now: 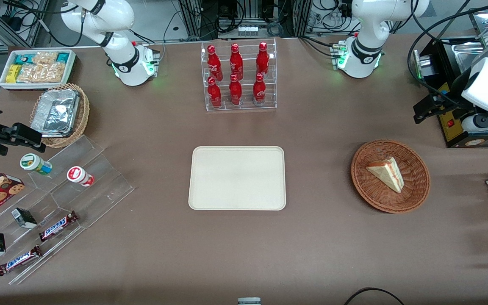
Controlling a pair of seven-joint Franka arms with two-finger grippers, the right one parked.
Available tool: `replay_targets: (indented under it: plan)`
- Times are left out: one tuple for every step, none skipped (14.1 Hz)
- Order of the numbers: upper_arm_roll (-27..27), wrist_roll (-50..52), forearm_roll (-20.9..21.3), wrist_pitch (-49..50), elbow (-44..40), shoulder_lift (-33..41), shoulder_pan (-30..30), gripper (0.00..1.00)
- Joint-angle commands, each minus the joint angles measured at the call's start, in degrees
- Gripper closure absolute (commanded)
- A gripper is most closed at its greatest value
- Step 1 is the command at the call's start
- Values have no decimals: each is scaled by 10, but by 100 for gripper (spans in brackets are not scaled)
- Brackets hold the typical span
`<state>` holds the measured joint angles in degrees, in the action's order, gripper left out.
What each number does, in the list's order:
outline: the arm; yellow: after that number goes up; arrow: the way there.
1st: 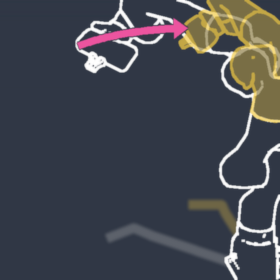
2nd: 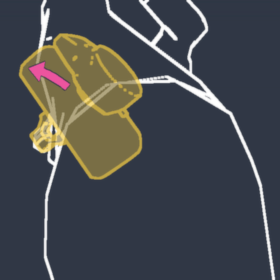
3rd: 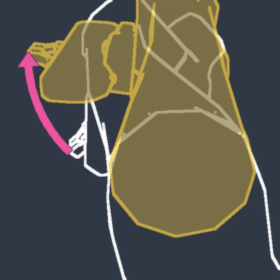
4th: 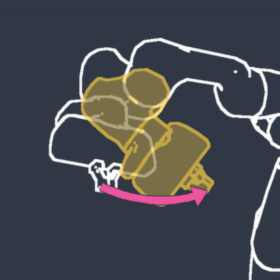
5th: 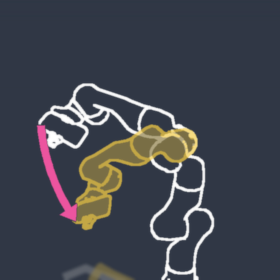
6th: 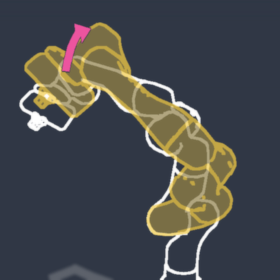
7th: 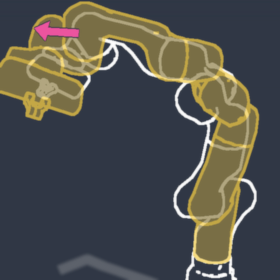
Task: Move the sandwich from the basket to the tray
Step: 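Lower the open left gripper over the sandwich in the wicker basket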
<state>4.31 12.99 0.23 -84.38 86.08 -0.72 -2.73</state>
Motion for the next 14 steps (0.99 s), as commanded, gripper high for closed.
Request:
replay_targets:
  plan:
    - [-4,10,-3,8,1,5,-2,0]
    - [-4,11,-5,8,-1,3,2,0]
    - [-4,10,-6,8,0,3,3,0]
    - [-5,6,-4,7,1,2,4,0]
    - [-6,5,0,5,2,-3,5,0]
    - [-12,5,2,5,4,-14,16,0]
    - [-13,5,3,2,13,-19,28,0]
    - [-13,12,2,-10,28,-20,43,0]
    - [-13,17,1,-24,42,-23,51,0]
    - [-13,37,-1,-38,58,-24,58,0]
    - [-13,54,0,-60,77,-26,62,0]
    - [-13,59,0,-87,100,-25,63,0]
    - [-13,61,1,-117,127,-26,63,0]
    - [-14,68,2,-148,158,-26,63,0]
